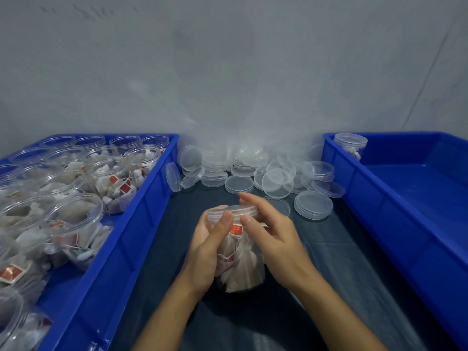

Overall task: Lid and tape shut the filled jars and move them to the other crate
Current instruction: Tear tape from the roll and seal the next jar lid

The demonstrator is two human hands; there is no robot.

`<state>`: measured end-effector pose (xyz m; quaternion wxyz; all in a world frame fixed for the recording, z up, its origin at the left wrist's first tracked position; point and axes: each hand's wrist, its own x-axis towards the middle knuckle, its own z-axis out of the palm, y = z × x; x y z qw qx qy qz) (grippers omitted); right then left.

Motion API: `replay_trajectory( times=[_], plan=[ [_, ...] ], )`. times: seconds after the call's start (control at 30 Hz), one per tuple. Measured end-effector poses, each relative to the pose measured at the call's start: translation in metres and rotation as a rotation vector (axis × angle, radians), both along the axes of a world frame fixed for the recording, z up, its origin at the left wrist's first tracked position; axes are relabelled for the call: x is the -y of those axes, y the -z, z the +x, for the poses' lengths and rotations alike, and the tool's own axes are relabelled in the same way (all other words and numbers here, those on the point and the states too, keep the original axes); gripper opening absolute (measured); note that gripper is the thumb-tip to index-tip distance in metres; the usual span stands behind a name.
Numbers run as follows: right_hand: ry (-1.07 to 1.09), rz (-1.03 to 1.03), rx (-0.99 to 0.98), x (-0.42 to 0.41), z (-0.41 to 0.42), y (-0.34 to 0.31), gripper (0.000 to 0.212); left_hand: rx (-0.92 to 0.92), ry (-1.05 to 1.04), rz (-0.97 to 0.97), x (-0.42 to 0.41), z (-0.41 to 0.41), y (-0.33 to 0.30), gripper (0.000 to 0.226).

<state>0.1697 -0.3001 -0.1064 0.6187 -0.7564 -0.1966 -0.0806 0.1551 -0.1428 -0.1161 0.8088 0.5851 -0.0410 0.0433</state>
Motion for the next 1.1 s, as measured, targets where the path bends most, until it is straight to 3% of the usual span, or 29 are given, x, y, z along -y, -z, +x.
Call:
replay_trajectory(
  times=[0.5, 0.77, 0.93, 1.1],
  plan=[
    [-0.001, 0.006, -0.023, 0.001, 0.002, -0.001, 0.047, -0.028, 0.018, 0.040, -0.004, 0.001, 0.000, 0.060],
    [-0.076, -0.249, -0.060, 0.010, 0.005, -0.035, 0.040, 0.081, 0.148, 0.316, -0.029, -0.005, -0.004, 0.068],
    [-0.054, -0.379, 0.035, 0.026, 0.024, -0.099, 0.026, 0.227, 0.005, 0.399, -0.006, 0.001, -0.047, 0.065],
    [0.166, -0.412, 0.177, 0.057, 0.060, -0.170, 0.030, 0.290, -0.240, 0.534, 0.050, 0.053, -0.091, 0.076]
  ],
)
